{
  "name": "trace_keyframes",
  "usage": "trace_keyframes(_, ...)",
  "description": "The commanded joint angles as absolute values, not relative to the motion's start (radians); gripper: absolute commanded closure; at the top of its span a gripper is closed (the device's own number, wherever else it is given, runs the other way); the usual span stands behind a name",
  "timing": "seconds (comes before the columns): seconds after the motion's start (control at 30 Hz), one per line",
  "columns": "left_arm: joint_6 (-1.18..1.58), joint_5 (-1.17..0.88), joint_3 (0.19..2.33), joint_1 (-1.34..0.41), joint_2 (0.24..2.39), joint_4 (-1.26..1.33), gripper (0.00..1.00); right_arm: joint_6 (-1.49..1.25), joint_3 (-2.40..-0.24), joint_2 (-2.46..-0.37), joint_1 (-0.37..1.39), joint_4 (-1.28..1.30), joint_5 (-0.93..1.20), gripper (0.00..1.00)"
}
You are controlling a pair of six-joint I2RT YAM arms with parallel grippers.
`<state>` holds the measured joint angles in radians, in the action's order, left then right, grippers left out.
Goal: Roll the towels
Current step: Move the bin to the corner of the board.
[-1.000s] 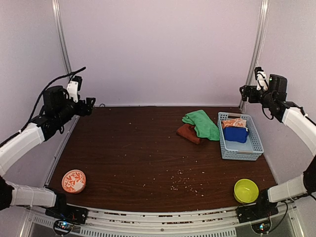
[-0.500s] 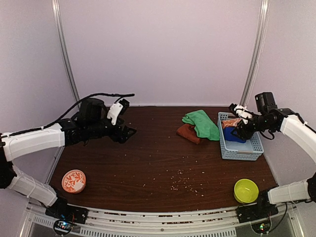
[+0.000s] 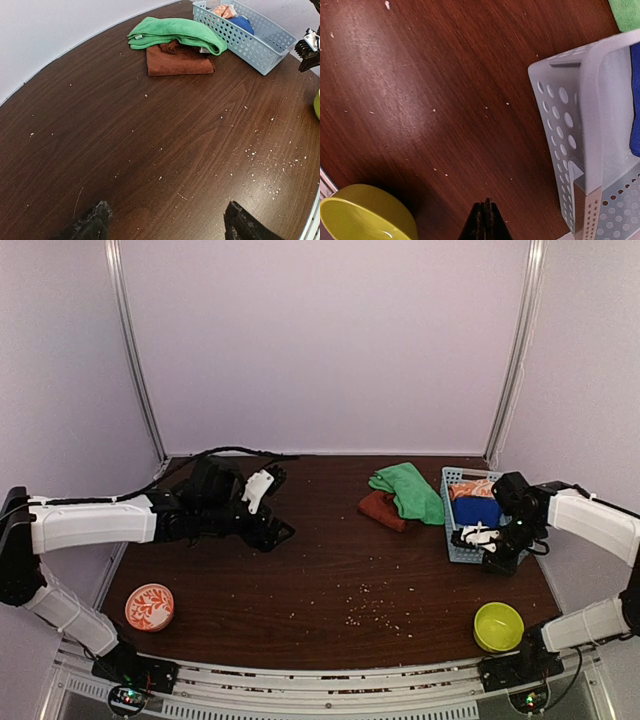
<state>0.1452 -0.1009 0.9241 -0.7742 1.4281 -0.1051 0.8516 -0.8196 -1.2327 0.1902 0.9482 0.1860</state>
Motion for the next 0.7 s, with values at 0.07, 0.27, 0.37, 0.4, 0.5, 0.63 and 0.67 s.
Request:
trace_keyframes(0.07,0.174,-0.110,0.936,-0.780,1.447,-0.026,0.19,0.860,-0.818,-1.302,0.188,0.818,-0.067,1.00)
trace_keyframes(0.27,0.206,-0.135,0.925,-0.781,1.474,0.016,0.20,0.900,-0.895,-1.426,0.149,0.655,-0.180,1.00)
trace_keyframes(0.37,0.213,-0.135,0.920,-0.781,1.481,0.025,0.20,0.905,-0.965,-1.513,0.108,0.597,-0.189,1.00)
trace_keyframes(0.4,0.214,-0.133,0.918,-0.781,1.482,0.026,0.20,0.902,-0.986,-1.541,0.098,0.585,-0.191,1.00)
trace_keyframes(0.5,0.219,-0.123,0.910,-0.781,1.483,0.026,0.20,0.886,-1.030,-1.601,0.084,0.559,-0.190,1.00)
trace_keyframes(0.63,0.226,-0.108,0.901,-0.781,1.494,0.026,0.20,0.857,-1.075,-1.606,0.103,0.634,-0.101,0.92)
trace_keyframes(0.67,0.228,-0.106,0.899,-0.781,1.498,0.026,0.20,0.855,-1.090,-1.592,0.116,0.692,-0.045,0.86)
